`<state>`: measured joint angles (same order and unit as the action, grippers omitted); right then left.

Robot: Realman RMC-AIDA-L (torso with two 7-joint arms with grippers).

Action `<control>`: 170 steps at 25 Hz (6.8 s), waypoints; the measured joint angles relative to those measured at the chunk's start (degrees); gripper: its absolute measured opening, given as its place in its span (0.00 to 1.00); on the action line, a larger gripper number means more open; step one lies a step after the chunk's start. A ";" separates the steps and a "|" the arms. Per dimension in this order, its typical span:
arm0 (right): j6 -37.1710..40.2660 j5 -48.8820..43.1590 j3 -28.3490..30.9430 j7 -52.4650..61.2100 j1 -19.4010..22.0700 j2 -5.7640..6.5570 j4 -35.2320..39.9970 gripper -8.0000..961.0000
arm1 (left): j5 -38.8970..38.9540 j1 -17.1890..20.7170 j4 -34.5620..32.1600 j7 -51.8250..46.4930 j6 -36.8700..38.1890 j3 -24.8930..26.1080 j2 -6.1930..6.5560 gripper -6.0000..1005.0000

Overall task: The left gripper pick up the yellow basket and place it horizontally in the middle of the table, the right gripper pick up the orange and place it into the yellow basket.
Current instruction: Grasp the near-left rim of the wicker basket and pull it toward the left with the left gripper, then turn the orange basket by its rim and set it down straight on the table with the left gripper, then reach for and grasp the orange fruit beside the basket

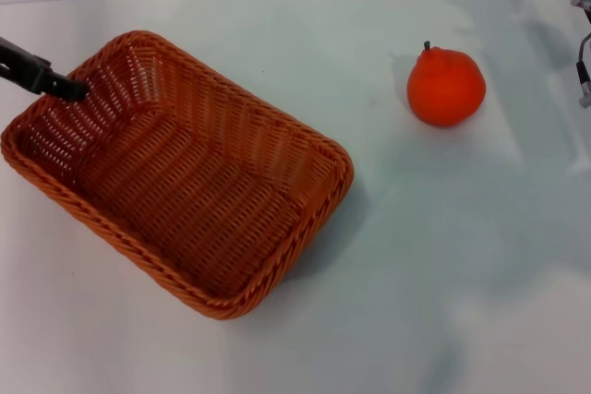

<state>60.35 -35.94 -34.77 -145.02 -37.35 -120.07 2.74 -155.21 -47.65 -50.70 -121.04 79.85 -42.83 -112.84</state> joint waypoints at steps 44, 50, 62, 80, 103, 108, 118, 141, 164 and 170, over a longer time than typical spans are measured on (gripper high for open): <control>-3.93 0.09 0.67 0.18 -1.46 -0.07 -0.46 0.89 | 14.94 3.56 6.81 -8.15 10.45 20.88 5.06 0.17; -3.92 0.09 0.53 0.18 -2.02 -0.08 -0.46 0.89 | 22.85 10.47 1.33 -14.51 8.36 23.71 0.46 0.17; -4.12 0.08 0.41 0.82 -1.84 -0.08 -0.62 0.89 | 28.89 18.96 -7.21 -14.15 3.00 23.07 -11.03 0.17; -4.99 0.08 0.67 0.84 -1.63 0.02 -0.35 0.89 | 35.12 22.44 4.90 -9.57 -1.99 18.32 -11.47 0.17; -6.09 -0.09 0.12 0.77 -2.13 0.04 -0.10 0.89 | 36.92 25.99 7.73 -9.11 4.57 16.87 -9.07 0.72; -6.10 -0.61 -0.28 1.25 -2.12 0.39 0.66 0.89 | 37.84 27.33 7.88 -7.28 4.96 17.05 -8.31 0.83; -10.06 -25.23 -13.79 41.26 3.00 4.74 21.80 0.89 | 53.60 28.79 11.07 25.94 5.99 27.77 -9.03 0.83; 13.72 -109.17 -14.90 92.26 -4.78 6.40 49.13 0.89 | 67.87 24.56 22.99 50.54 3.03 27.43 -10.24 0.82; 7.21 -113.72 -15.30 92.10 -7.59 3.76 42.82 0.39 | 68.20 23.57 23.64 47.61 3.27 26.93 -10.29 0.80; 7.39 -104.62 -9.76 90.01 -5.47 5.42 43.35 0.30 | 68.38 23.89 24.12 46.88 3.43 27.24 -10.19 0.80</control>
<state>67.73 -140.56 -44.53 -55.01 -42.81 -114.64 46.09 -86.83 -23.76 -26.58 -74.16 83.27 -15.59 -123.03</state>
